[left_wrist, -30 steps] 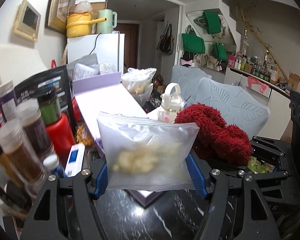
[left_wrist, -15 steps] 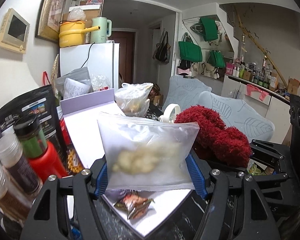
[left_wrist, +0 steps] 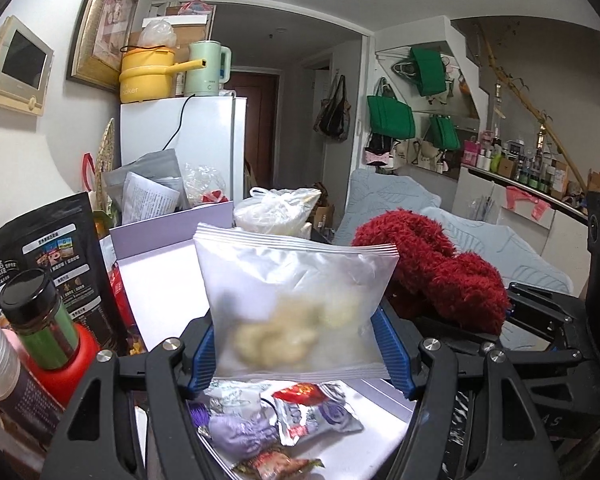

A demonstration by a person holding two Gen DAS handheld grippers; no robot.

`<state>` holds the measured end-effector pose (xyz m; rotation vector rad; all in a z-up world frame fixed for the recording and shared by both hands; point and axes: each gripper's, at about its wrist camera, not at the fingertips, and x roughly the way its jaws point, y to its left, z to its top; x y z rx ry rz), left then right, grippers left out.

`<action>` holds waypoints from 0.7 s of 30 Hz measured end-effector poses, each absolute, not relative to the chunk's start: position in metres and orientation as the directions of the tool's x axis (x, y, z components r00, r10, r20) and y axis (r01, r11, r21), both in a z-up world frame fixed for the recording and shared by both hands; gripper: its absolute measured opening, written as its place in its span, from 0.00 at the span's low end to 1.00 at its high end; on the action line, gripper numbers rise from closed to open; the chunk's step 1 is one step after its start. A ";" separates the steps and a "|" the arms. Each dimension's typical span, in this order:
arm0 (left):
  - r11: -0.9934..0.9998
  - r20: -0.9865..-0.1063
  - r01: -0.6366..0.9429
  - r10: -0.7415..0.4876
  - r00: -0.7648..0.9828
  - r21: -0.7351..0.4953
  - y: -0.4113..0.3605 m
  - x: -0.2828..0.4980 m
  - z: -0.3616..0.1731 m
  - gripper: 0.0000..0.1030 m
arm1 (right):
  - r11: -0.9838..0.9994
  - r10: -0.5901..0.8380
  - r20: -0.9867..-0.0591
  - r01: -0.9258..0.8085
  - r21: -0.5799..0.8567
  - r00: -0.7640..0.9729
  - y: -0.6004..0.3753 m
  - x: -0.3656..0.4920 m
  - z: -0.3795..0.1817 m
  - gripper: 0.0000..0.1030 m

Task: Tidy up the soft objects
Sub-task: 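Carry the zip bag and red plush over the lavender box with both tools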

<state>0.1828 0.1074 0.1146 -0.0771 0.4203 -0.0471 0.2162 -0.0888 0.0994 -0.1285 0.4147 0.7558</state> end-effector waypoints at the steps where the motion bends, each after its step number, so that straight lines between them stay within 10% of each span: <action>1: 0.996 -0.407 0.024 -0.057 0.912 -0.086 0.110 0.186 0.112 0.66 | 0.725 0.640 -0.409 -0.688 0.040 0.651 -0.089 0.220 0.097 0.38; 21: 1.000 -0.620 -0.025 0.009 0.785 -0.016 0.107 0.252 0.039 0.66 | 0.760 0.550 -0.560 -0.649 0.029 0.620 -0.076 0.265 0.046 0.39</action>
